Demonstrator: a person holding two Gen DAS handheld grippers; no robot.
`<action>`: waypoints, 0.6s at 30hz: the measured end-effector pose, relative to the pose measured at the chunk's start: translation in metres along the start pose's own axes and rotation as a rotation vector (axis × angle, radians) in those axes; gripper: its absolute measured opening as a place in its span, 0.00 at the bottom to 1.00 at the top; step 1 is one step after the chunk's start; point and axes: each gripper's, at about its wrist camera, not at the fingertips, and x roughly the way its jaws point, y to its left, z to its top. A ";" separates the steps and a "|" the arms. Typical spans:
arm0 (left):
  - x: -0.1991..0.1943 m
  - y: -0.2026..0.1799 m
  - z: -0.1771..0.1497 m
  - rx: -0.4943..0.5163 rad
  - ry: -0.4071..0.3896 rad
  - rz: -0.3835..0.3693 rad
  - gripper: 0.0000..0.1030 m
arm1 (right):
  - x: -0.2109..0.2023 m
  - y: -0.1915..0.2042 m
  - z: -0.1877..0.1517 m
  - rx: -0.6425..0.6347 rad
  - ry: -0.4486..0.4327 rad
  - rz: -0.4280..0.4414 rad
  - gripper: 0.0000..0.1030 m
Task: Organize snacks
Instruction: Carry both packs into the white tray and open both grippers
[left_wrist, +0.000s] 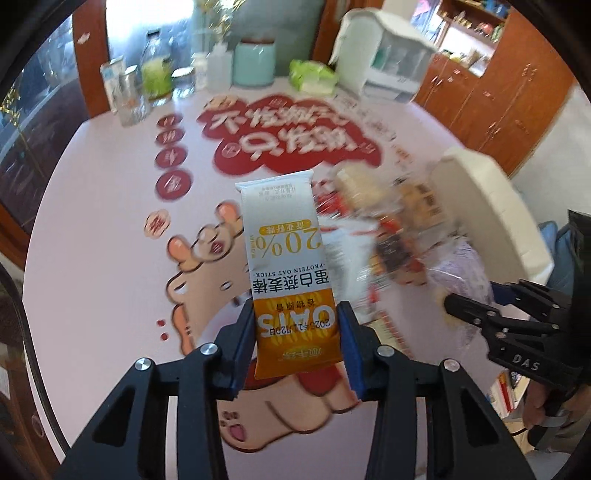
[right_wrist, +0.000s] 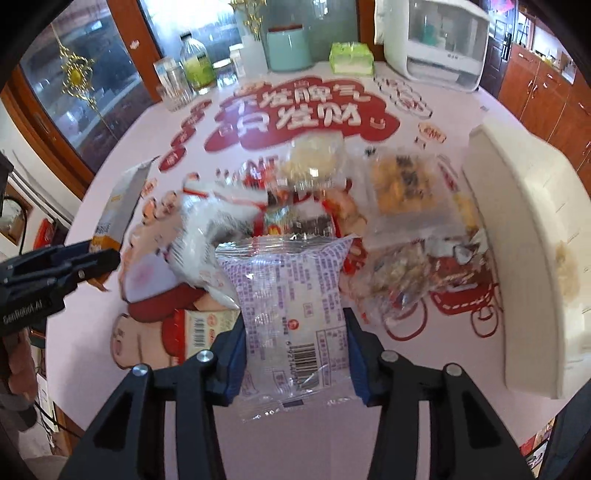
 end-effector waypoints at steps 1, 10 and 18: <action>-0.006 -0.007 0.002 0.005 -0.016 -0.016 0.40 | -0.009 0.001 0.003 -0.001 -0.018 0.003 0.45; -0.033 -0.085 0.025 0.091 -0.115 -0.132 0.40 | -0.078 -0.019 0.012 0.015 -0.161 -0.003 0.45; -0.024 -0.180 0.046 0.151 -0.128 -0.156 0.40 | -0.113 -0.088 0.011 0.051 -0.232 -0.015 0.45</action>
